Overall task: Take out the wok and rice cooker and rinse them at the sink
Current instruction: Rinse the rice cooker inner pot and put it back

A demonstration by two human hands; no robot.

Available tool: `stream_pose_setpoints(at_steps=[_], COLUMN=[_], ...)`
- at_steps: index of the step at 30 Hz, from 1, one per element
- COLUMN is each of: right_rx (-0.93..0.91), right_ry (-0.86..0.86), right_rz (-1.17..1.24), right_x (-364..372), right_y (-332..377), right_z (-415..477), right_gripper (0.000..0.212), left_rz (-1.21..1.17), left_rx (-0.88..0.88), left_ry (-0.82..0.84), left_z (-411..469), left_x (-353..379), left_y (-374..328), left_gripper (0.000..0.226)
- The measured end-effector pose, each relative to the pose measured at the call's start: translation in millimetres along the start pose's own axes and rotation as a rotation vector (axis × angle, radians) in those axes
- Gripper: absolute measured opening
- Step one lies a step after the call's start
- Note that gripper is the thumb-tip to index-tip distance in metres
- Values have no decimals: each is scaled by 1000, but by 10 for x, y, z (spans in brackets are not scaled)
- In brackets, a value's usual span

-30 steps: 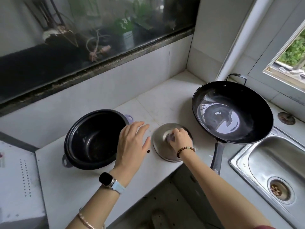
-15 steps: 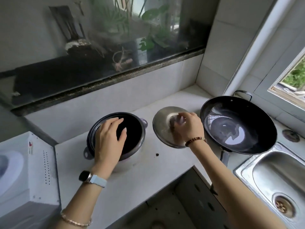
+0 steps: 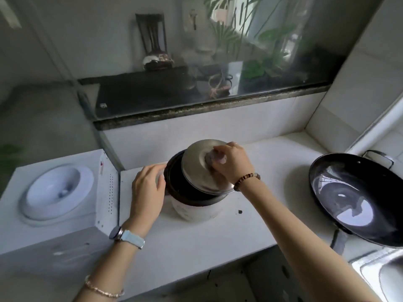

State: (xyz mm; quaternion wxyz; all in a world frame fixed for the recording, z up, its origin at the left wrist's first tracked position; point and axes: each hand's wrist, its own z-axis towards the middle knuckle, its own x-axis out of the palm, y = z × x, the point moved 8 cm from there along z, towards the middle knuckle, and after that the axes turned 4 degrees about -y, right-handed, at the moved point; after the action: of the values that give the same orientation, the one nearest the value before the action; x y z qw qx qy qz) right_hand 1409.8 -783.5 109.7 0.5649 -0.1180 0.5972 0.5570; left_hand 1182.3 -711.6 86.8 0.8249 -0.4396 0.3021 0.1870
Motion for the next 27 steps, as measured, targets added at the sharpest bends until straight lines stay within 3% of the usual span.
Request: stream_pose_setpoints(at_steps=[7,14,27], right_rx=[-94,-77,-59], right_ry=[104,130,137], right_rz=[-73,-75,-44], right_x=[434,613,659], right_y=[248,264,241], right_z=[13,56,38], right_gripper=[15,16,32], left_rz=[62,73,69], left_rx=[-89,-131,-150], left_ry=[46,69,119], left_z=[-96,-108,-134], left_x=[-76,-84,37], left_y=[413,571,614], left_gripper=[28,28,30])
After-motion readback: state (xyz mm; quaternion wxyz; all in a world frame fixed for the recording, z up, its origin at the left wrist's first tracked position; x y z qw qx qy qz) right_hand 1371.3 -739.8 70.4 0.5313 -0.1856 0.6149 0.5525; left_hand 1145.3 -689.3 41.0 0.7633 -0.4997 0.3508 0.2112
